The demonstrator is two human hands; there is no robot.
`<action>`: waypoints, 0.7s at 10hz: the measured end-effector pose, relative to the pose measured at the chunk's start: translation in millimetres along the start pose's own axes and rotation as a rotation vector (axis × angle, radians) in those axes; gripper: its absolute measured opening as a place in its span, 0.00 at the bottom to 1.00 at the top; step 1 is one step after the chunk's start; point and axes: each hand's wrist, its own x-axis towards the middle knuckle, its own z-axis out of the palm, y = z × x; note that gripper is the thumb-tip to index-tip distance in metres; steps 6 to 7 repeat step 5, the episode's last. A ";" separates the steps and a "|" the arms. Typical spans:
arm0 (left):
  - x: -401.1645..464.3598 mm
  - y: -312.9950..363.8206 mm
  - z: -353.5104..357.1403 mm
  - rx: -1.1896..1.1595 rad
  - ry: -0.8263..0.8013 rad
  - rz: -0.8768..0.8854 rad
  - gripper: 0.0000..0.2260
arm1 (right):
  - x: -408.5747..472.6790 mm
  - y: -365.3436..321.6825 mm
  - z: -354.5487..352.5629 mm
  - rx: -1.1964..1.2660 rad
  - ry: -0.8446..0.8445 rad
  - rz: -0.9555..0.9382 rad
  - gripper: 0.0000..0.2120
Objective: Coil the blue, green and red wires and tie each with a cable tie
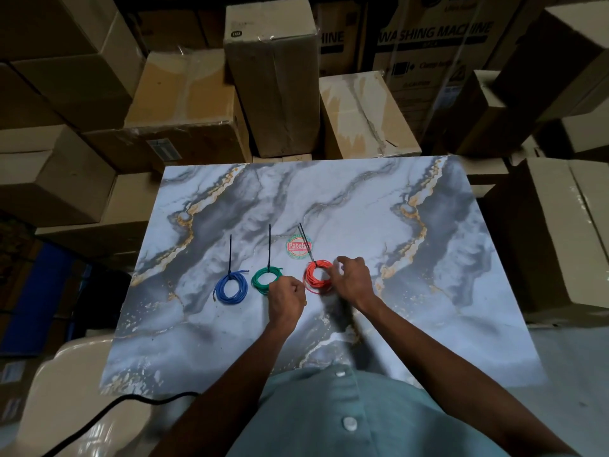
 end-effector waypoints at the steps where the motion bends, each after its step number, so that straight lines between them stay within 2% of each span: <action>1: -5.4 4.5 -2.8 -0.043 -0.030 0.002 0.05 | 0.1 -0.6 -6.0 0.042 -0.073 0.010 0.16; 3: -7.1 1.6 -2.2 -0.043 -0.012 0.004 0.08 | -5.0 1.3 -6.4 0.121 -0.110 0.093 0.15; 4: -4.8 -7.0 -1.8 -0.038 -0.003 0.027 0.08 | -13.0 -3.4 -14.1 0.108 -0.126 0.129 0.12; 5: -5.6 -1.1 -5.4 -0.014 0.069 0.054 0.08 | -21.8 -12.1 -18.1 0.082 -0.121 0.145 0.14; 7: -5.6 -1.1 -5.4 -0.014 0.069 0.054 0.08 | -21.8 -12.1 -18.1 0.082 -0.121 0.145 0.14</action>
